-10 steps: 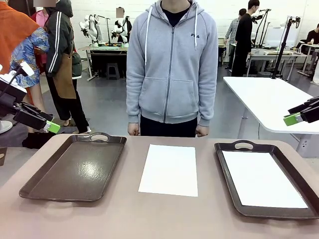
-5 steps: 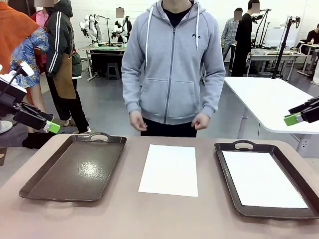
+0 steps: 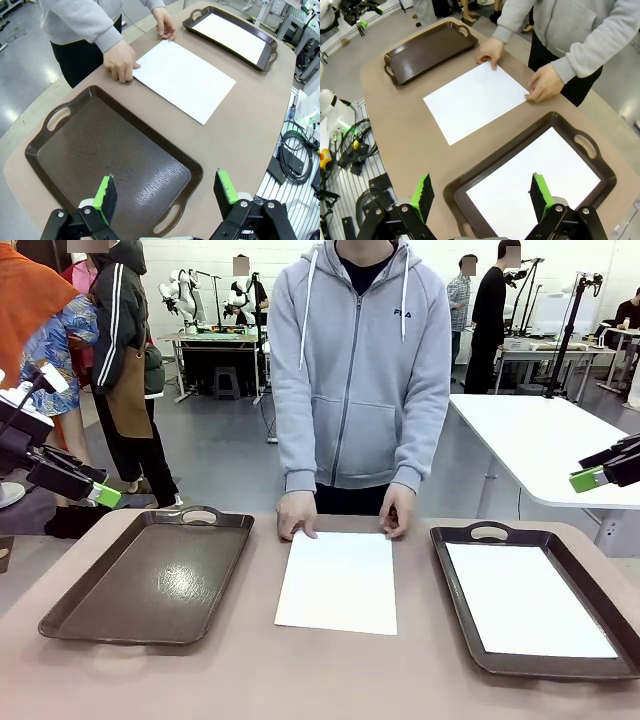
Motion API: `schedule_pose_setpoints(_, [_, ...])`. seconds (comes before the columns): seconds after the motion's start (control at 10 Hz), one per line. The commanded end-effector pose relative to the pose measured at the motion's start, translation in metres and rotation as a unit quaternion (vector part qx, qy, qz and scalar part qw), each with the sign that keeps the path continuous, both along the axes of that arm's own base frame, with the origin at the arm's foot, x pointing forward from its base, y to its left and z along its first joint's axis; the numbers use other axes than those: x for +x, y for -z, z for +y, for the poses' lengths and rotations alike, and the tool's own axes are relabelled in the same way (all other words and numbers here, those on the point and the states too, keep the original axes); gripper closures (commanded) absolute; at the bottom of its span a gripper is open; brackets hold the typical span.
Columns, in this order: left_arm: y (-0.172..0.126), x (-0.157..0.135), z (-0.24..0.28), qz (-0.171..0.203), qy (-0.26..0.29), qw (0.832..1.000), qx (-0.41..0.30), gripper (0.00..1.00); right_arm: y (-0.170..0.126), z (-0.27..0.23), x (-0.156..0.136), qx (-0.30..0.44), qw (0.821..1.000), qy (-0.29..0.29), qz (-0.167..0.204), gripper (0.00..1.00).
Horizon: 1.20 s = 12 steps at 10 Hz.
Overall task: Sort the A4 documents.
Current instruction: Receive the A4 Paper.
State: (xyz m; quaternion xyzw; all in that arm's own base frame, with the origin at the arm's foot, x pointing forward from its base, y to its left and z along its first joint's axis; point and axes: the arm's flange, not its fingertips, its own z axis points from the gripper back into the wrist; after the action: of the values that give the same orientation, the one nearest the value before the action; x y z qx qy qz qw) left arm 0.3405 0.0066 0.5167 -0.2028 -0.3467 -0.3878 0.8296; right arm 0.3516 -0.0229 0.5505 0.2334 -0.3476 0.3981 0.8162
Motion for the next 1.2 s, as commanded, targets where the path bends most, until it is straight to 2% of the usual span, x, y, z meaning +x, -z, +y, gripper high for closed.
schedule_pose_setpoints(0.0, [0.0003,0.0009,0.0012,-0.003,0.006,1.0,-0.008,0.0,-0.0003,0.0012,0.0001,0.001,1.0,-0.002,-0.002,0.0])
schedule_pose_setpoints(1.1, [0.0003,0.0009,0.0012,-0.003,0.006,1.0,-0.008,0.0,-0.0003,0.0012,0.0001,0.001,1.0,-0.002,-0.002,0.0])
